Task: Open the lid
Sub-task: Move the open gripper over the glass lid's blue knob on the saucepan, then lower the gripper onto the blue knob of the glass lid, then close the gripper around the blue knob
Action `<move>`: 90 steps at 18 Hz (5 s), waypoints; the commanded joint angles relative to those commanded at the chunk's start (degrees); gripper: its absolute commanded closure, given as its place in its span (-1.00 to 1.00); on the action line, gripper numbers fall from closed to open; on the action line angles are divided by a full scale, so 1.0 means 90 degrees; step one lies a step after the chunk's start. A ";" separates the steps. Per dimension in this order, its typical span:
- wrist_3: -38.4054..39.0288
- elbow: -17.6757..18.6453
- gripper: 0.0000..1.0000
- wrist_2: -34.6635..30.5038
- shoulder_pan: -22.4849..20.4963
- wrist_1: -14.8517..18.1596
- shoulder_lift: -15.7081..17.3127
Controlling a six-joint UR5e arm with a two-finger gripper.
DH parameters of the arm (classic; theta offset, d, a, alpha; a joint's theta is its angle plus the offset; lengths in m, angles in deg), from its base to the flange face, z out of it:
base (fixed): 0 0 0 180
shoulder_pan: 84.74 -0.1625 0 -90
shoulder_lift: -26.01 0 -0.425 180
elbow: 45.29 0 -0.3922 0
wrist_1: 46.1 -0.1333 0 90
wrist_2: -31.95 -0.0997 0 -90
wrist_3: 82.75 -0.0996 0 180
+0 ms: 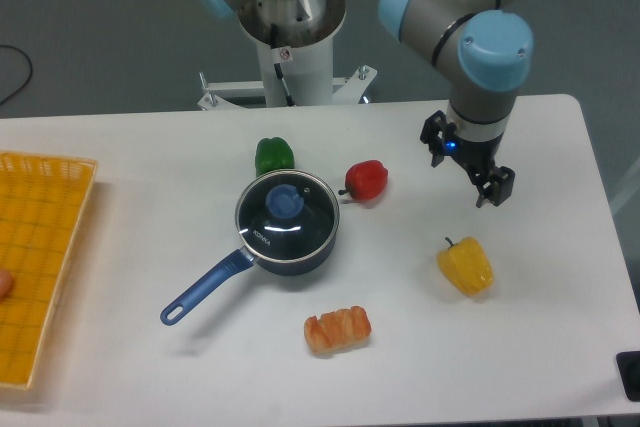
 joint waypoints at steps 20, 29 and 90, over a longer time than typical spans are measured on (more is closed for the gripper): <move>0.2619 0.0400 -1.00 0.0058 0.1640 0.0342 0.0381; 0.2483 0.0391 -1.00 0.0068 0.1993 0.0283 0.0420; 0.2424 0.1113 -1.00 -0.0801 0.2784 -0.0361 -0.0068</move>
